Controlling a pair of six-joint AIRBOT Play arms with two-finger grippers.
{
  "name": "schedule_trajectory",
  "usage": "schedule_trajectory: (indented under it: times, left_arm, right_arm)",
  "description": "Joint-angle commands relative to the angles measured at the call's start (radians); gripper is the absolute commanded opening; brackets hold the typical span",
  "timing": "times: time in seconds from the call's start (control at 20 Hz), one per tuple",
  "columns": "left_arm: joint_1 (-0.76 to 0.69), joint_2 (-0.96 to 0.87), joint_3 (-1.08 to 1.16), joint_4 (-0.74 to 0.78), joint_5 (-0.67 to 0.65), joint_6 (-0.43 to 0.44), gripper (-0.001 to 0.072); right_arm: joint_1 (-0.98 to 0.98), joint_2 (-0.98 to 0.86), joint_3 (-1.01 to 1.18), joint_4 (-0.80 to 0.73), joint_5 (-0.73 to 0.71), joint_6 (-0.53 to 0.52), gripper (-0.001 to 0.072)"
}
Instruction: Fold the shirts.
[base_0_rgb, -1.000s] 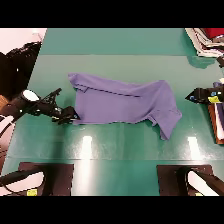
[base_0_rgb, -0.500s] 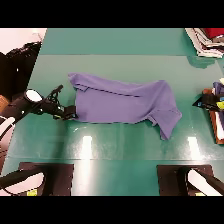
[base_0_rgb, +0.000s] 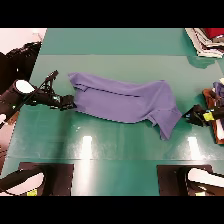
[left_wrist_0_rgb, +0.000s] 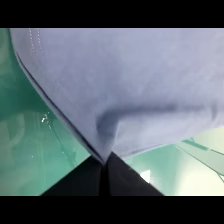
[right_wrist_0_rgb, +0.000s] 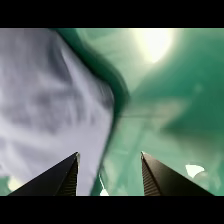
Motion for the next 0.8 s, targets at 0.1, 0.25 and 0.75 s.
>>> schedule_trajectory:
  times: [0.1, 0.25, 0.75]
  left_arm:
    - [0.0, 0.003, 0.006, 0.0, 0.001, 0.0, 0.0027]
    - [0.0, 0.003, 0.006, 0.0, -0.012, 0.0, 0.0028]
    - [0.0, 0.005, 0.203, 0.004, -0.123, 0.0, 0.0026]
  right_arm:
    - [0.079, -0.076, -0.011, 0.094, -0.145, -0.042, 0.0431]
    - [0.118, -0.078, 0.031, 0.091, -0.165, -0.042, 0.0289]
    - [0.122, 0.179, 0.12, 0.068, -0.12, -0.049, 0.0015]
